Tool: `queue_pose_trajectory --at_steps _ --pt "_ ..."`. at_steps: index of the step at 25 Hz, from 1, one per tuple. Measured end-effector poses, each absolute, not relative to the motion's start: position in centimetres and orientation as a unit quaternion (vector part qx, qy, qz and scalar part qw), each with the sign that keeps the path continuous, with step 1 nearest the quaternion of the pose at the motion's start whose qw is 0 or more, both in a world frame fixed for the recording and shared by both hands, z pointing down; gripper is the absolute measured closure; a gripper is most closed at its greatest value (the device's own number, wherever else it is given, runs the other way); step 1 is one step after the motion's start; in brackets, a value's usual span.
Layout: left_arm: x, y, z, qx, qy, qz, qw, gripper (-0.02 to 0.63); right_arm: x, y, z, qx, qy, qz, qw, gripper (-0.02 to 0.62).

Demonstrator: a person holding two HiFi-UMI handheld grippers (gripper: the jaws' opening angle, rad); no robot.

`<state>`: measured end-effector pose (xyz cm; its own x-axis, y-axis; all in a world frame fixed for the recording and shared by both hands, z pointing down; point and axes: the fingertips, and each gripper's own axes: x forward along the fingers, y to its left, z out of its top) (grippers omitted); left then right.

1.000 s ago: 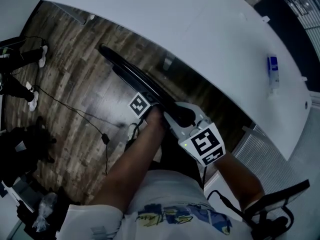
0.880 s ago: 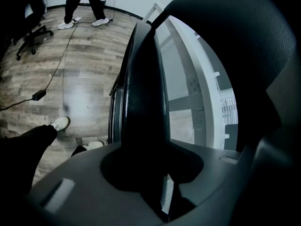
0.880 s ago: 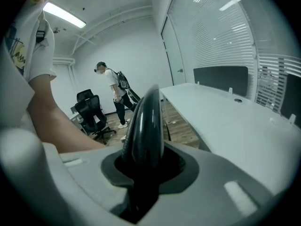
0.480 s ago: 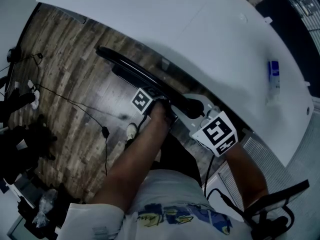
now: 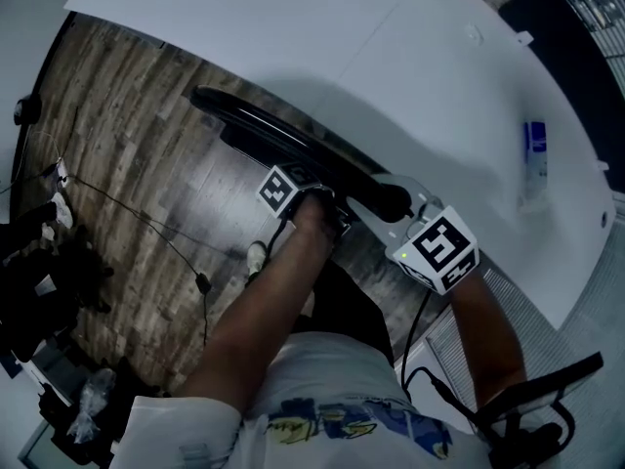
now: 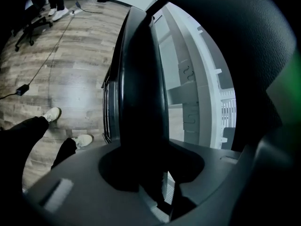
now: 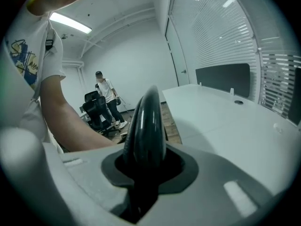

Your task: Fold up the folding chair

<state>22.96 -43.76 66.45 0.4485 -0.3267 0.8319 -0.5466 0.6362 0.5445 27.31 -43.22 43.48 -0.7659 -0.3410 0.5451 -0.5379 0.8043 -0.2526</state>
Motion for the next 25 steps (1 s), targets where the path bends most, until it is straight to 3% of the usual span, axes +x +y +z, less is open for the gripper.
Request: queue_pose_trajectory --at_steps 17,25 --pt "26.3 -47.5 66.0 0.489 -0.434 0.021 0.757 0.408 31.1 -47.9 44.3 0.234 -0.918 0.225 0.228 0.517" --pt "26.3 -48.6 64.3 0.543 -0.389 0.003 0.744 0.431 31.9 -49.5 44.6 0.233 -0.917 0.234 0.224 0.518"
